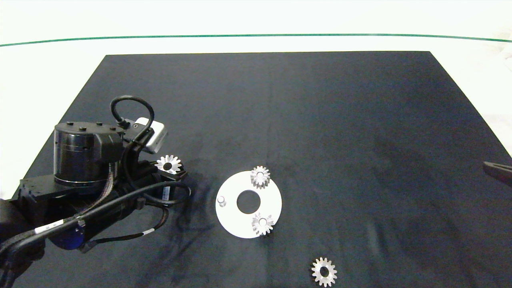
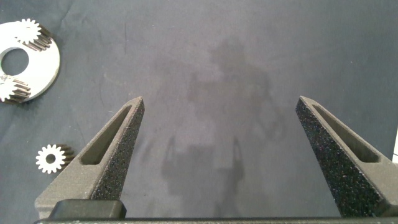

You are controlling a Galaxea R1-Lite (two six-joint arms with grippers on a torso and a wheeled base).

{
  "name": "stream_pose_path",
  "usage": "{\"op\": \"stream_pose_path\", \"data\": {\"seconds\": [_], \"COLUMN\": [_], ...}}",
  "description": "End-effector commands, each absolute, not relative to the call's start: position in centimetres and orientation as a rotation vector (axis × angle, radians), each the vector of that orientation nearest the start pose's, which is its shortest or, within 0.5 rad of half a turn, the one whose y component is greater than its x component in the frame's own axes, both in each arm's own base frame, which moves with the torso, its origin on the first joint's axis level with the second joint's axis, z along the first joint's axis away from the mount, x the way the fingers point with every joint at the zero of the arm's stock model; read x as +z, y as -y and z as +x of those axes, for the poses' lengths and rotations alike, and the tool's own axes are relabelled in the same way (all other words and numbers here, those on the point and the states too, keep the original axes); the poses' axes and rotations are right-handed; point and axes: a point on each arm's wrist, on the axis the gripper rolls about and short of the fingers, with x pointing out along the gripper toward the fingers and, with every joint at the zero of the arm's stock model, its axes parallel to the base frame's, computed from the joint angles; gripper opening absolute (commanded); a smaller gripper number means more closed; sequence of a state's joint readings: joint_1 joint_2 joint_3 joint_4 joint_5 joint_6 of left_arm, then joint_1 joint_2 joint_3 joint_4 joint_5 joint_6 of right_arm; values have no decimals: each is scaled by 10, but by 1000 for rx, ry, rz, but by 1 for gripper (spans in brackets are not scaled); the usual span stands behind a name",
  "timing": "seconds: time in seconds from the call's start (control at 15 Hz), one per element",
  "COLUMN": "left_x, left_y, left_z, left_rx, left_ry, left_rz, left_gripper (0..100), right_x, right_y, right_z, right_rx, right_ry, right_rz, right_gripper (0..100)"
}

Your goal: Remove an incorrectly installed larger gear and replace it with the correct smaller gear

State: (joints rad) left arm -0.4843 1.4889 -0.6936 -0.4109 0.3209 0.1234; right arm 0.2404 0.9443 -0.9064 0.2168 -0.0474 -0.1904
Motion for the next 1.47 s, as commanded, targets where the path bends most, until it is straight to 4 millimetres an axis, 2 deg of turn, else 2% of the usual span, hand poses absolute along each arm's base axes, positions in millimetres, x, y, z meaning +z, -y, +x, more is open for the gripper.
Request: {"op": "stream_pose_path", "data": {"seconds": [0.07, 0.47, 0.67, 0.87, 1.0, 1.07, 1.2, 1.33, 1.47], "left_x": [171, 172, 179, 204, 221, 230, 244, 249, 252], "left_y": [112, 112, 112, 109, 107, 99, 83, 73, 66], "left_z": [231, 229, 228, 228, 229, 230, 230, 233, 238], "left_rx": [-186, -190, -189, -170, -149, -112, -56, -13, 21], "left_ry": [-377, -369, -346, -303, -334, -357, -401, -413, -405], "left_rz": [284, 282, 273, 224, 165, 142, 137, 134, 124], "left_gripper": [100, 100, 100, 100, 100, 100, 100, 100, 100], "right_x": [286, 283, 269, 250, 253, 251, 243, 240, 241], "right_y": [-23, -26, -37, -69, -104, -122, -154, -171, -175], "right_z": [98, 98, 96, 101, 117, 125, 127, 120, 120], "right_rx": [216, 248, 356, 586, 666, 675, 733, 803, 813], "right_ry": [-233, -244, -281, -361, -395, -413, -440, -437, -451], "right_rz": [-227, -233, -257, -324, -388, -429, -518, -561, -573], "right_gripper": [100, 100, 100, 100, 100, 100, 100, 100, 100]}}
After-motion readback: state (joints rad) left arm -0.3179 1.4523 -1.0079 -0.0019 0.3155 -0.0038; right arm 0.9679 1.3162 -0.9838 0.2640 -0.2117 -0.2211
